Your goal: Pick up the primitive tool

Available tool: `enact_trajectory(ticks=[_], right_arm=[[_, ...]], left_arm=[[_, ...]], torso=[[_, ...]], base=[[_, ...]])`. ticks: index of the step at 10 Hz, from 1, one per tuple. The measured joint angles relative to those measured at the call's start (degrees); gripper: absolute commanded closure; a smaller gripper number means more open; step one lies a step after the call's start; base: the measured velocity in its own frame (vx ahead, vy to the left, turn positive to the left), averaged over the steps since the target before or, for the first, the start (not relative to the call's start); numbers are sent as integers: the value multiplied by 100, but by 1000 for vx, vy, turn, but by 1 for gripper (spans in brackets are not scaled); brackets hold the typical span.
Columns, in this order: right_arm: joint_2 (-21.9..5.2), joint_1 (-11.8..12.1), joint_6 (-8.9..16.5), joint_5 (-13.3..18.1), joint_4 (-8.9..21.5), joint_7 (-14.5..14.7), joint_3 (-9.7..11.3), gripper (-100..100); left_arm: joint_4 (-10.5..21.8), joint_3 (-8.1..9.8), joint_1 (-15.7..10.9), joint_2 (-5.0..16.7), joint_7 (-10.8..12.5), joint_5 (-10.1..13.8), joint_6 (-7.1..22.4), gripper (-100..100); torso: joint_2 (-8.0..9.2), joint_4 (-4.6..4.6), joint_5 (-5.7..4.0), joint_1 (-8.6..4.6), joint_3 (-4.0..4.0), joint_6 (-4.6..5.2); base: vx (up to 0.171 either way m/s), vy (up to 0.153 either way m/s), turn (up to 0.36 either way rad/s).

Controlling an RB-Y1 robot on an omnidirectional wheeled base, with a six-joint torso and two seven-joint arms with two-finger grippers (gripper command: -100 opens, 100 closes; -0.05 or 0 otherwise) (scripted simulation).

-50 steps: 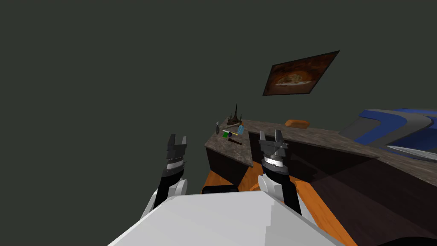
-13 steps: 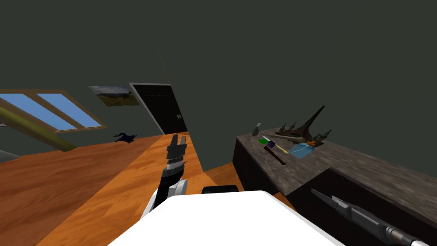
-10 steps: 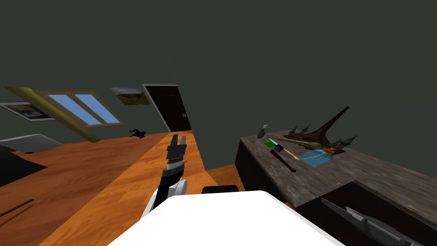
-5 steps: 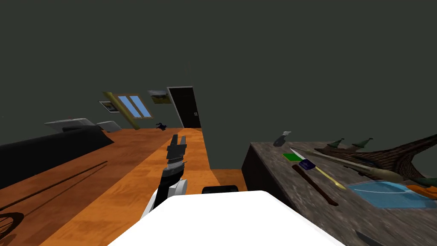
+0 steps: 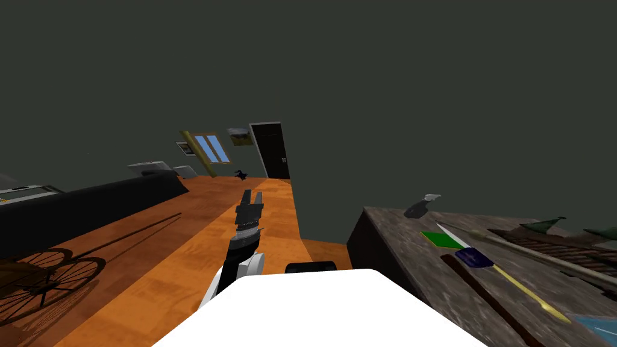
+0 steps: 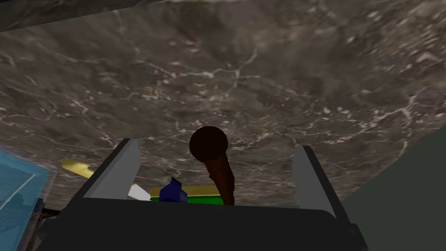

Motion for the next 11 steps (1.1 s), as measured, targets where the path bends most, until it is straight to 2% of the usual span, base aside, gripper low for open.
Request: enact_trajectory(ticks=[1, 4, 6, 8, 9, 10, 11], right_arm=[[-82, 55, -42, 164, 103, -119, 29, -100], [-19, 302, -294, 613, 468, -246, 50, -100], [-45, 493, -358, 864, 491, -465, 70, -100], [-60, 431, -461, 966, 733, -474, 115, -100], [-55, 495, -533, 1044, 798, -501, 112, -100], [-56, 502, -548, 1053, 801, -511, 109, 0], [-57, 501, -547, 1052, 800, -510, 109, -100]], left_arm=[[0, 0, 0, 0, 0, 0, 0, 0], [0, 1, 2, 1, 0, 0, 0, 0], [0, 1, 2, 1, 0, 0, 0, 0], [0, 1, 1, 0, 0, 0, 0, 0], [0, 1, 1, 0, 0, 0, 0, 0], [0, 2, 2, 0, 0, 0, 0, 0], [0, 1, 2, 0, 0, 0, 0, 0]], torso=[[-15, -3, -1, -7, -9, -2], [-38, -9, -3, -14, -22, 2], [-27, -7, -2, -10, -17, 7], [-4, -1, 0, 3, -3, 9], [-7, -2, 1, 2, -4, 7], [0, 0, 1, 6, -1, 14], [7, 2, 3, 12, 4, 14]], base=[[89, -41, 413], [112, -42, 373], [65, -41, 164], [31, -20, 213], [21, -20, 64], [0, 0, 0], [-35, 13, 86]])
